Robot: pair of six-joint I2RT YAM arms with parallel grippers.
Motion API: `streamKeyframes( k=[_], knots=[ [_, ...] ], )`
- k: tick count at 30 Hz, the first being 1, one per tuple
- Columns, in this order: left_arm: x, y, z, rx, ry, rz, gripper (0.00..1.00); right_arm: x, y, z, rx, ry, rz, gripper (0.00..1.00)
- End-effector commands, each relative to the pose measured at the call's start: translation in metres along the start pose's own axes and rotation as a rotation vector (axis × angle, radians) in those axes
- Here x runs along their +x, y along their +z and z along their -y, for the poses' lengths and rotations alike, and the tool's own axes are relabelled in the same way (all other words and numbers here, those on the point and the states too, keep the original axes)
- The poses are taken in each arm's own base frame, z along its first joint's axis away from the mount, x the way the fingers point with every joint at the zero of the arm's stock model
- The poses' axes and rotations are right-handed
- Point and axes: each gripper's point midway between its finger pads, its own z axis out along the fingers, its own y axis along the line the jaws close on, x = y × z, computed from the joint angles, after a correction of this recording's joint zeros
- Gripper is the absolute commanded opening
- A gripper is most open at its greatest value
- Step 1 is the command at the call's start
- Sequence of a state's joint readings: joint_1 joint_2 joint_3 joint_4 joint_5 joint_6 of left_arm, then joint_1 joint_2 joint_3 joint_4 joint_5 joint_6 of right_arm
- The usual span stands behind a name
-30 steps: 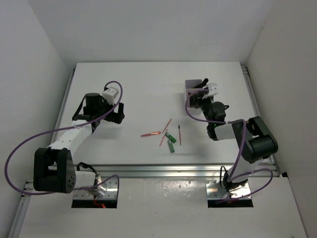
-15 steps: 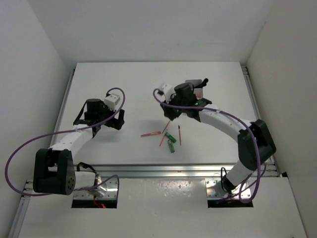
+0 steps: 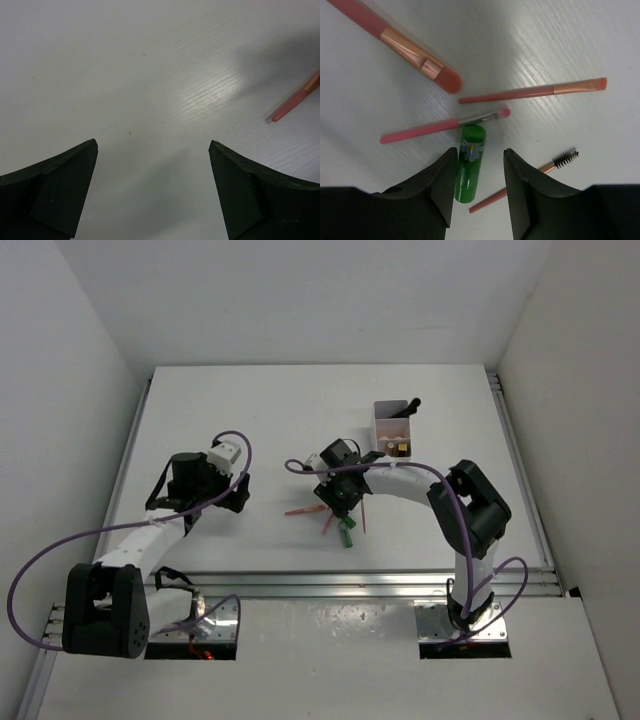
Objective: Organize the makeup
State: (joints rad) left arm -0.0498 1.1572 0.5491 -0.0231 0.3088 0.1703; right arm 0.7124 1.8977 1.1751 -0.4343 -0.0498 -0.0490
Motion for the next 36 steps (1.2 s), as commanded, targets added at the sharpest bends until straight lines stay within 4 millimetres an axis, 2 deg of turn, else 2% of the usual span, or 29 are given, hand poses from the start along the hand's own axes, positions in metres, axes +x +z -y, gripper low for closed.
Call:
streamKeyframes(
  k=[1,4,12,17,20,23,25,26,28,29,31,32,33,34,35,36],
  knots=[
    [-0.014,-0.005,-0.006,-0.024,0.020,0.064,1.00,-0.007,-0.006,0.008,0.062,0.019,0.006,0.43],
    [-0.007,-0.006,-0.004,-0.023,0.018,0.060,1.00,-0.002,-0.001,0.006,0.054,0.015,-0.004,0.41],
    [-0.011,-0.007,-0.006,-0.036,0.033,0.075,1.00,0.004,0.007,0.005,0.046,0.021,-0.036,0.35],
    [-0.011,-0.007,-0.006,-0.036,0.033,0.075,1.00,0.012,0.009,0.010,0.048,0.040,-0.051,0.27],
    [-0.009,-0.005,-0.006,-0.034,0.030,0.066,1.00,0.007,0.006,0.012,0.036,0.057,-0.030,0.16],
    [-0.009,-0.005,-0.006,-0.034,0.030,0.066,1.00,-0.005,-0.002,0.016,0.037,0.066,0.008,0.10],
    [-0.009,-0.005,-0.006,-0.034,0.030,0.066,1.00,-0.018,-0.013,0.021,0.035,0.076,0.047,0.03],
    [-0.009,-0.005,-0.006,-0.034,0.030,0.066,1.00,-0.032,-0.022,0.025,0.038,0.083,0.082,0.00],
    [-0.009,-0.005,-0.006,-0.034,0.030,0.066,1.00,-0.051,-0.044,0.028,0.029,0.122,0.160,0.00],
    [-0.009,-0.005,-0.006,-0.034,0.030,0.066,1.00,-0.062,-0.053,0.036,0.038,0.138,0.205,0.00],
    [-0.009,-0.005,-0.006,-0.034,0.030,0.066,1.00,-0.087,-0.088,0.047,0.047,0.193,0.349,0.00],
    [-0.009,-0.005,-0.006,-0.034,0.030,0.066,1.00,-0.084,-0.090,0.063,0.062,0.235,0.398,0.00],
    [-0.009,-0.005,-0.006,-0.034,0.030,0.066,1.00,-0.102,-0.112,0.073,0.086,0.261,0.522,0.00],
    [-0.009,-0.005,-0.006,-0.034,0.030,0.066,1.00,-0.128,-0.143,0.084,0.119,0.266,0.693,0.00],
    [-0.007,-0.004,-0.006,-0.032,0.027,0.058,1.00,-0.109,-0.136,0.099,0.157,0.304,0.709,0.00],
    [-0.007,-0.004,-0.006,-0.032,0.027,0.058,1.00,-0.093,-0.133,0.100,0.180,0.316,0.740,0.00]
  ],
)
